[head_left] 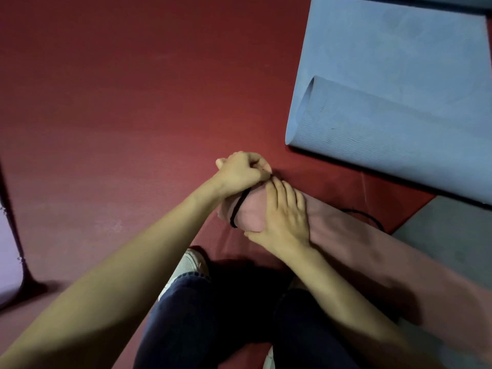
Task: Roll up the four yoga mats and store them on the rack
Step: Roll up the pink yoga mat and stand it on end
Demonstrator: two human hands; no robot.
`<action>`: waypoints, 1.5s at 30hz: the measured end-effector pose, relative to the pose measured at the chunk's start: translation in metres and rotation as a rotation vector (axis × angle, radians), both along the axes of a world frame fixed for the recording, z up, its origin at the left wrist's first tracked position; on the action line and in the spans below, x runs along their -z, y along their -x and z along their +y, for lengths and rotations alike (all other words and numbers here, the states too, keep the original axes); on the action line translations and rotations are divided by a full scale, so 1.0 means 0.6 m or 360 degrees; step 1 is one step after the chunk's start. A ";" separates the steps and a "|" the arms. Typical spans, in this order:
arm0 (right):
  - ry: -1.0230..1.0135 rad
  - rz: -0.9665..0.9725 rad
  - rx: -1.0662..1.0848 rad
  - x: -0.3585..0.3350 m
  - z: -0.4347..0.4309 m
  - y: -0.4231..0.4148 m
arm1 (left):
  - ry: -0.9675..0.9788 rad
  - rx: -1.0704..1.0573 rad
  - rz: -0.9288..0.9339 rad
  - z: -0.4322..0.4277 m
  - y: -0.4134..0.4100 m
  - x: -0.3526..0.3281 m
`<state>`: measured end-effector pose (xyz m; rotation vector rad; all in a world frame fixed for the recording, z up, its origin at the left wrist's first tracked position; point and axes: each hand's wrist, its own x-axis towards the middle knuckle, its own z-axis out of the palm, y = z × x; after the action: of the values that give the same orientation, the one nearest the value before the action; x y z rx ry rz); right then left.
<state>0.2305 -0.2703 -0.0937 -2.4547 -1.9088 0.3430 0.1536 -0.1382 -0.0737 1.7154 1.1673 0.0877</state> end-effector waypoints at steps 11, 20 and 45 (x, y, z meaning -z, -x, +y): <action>-0.0165 0.0608 0.0638 -0.016 0.086 -0.045 | 0.0385 -0.0707 -0.0512 -0.055 0.101 0.046; 0.0061 0.0282 0.0513 -0.033 0.133 -0.017 | 0.0250 -0.0548 -0.0345 -0.049 0.080 0.057; 0.0117 0.2275 0.1423 -0.071 0.101 -0.037 | -0.0381 -0.1362 0.0226 0.103 0.210 0.036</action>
<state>0.2529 -0.2097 -0.0510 -1.7485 -0.2194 1.4786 0.0275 -0.0765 -0.0956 1.3143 1.9940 0.6548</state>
